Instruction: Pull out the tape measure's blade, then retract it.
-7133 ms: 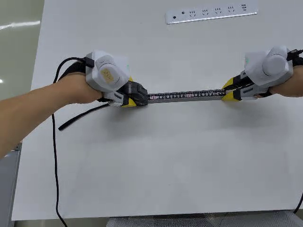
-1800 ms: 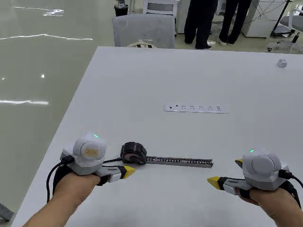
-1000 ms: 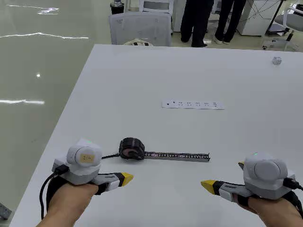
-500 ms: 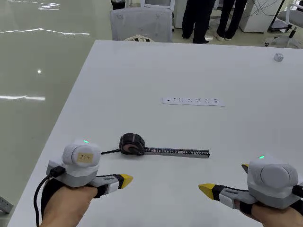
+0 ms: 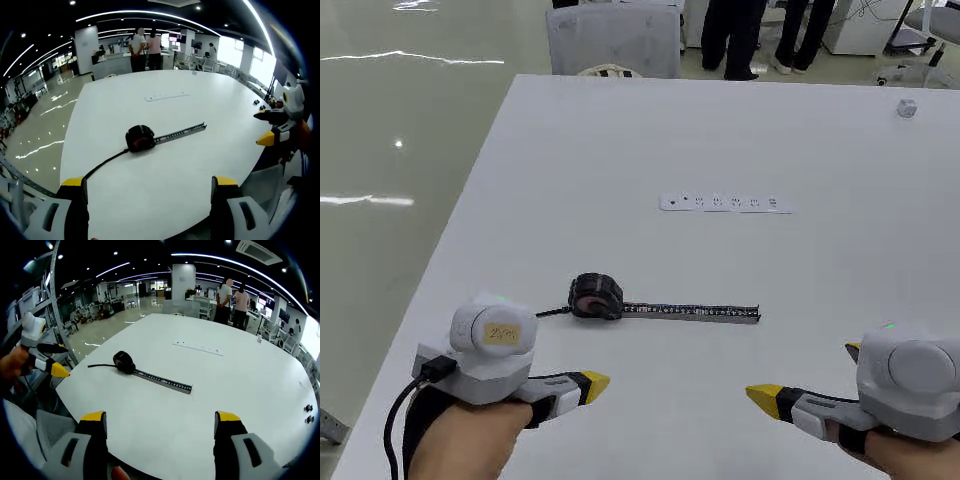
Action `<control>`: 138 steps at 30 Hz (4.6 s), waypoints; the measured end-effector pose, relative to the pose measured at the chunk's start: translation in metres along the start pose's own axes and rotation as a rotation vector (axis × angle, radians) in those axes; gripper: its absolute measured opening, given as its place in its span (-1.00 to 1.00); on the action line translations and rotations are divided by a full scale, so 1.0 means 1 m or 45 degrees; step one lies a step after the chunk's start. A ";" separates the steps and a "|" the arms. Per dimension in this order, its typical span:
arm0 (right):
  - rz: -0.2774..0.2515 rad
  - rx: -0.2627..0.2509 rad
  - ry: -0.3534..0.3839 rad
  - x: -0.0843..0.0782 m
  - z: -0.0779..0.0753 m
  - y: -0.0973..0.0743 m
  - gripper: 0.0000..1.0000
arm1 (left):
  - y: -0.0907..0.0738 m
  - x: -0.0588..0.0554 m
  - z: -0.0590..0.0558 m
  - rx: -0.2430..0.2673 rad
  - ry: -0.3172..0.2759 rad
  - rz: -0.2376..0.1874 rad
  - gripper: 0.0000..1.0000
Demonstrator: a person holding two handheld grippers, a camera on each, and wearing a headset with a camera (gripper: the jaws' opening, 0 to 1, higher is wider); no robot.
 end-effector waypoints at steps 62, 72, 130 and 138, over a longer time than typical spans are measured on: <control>0.144 0.068 -0.171 0.006 -0.052 0.067 0.66 | 0.051 0.023 -0.020 0.109 -0.206 -0.010 0.72; 0.169 0.081 -0.223 0.009 -0.058 0.082 0.63 | 0.068 0.027 -0.018 0.116 -0.201 0.002 0.67; 0.313 0.217 -0.570 0.030 -0.104 0.180 0.43 | 0.155 0.055 -0.003 0.188 -0.314 0.041 0.56; 0.339 0.244 -0.641 0.030 -0.111 0.191 0.39 | 0.166 0.059 -0.002 0.194 -0.320 0.048 0.54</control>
Point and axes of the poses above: the centre of the closed fingertips' face, and the gripper's own axes: y roughly forward along the fingers, z roughly to its left, x roughly out of its top, the point moved 9 cm from there along -y, roughly backward along the fingers, and after that the axes turned 8 degrees about z, right-handed, at the moved point
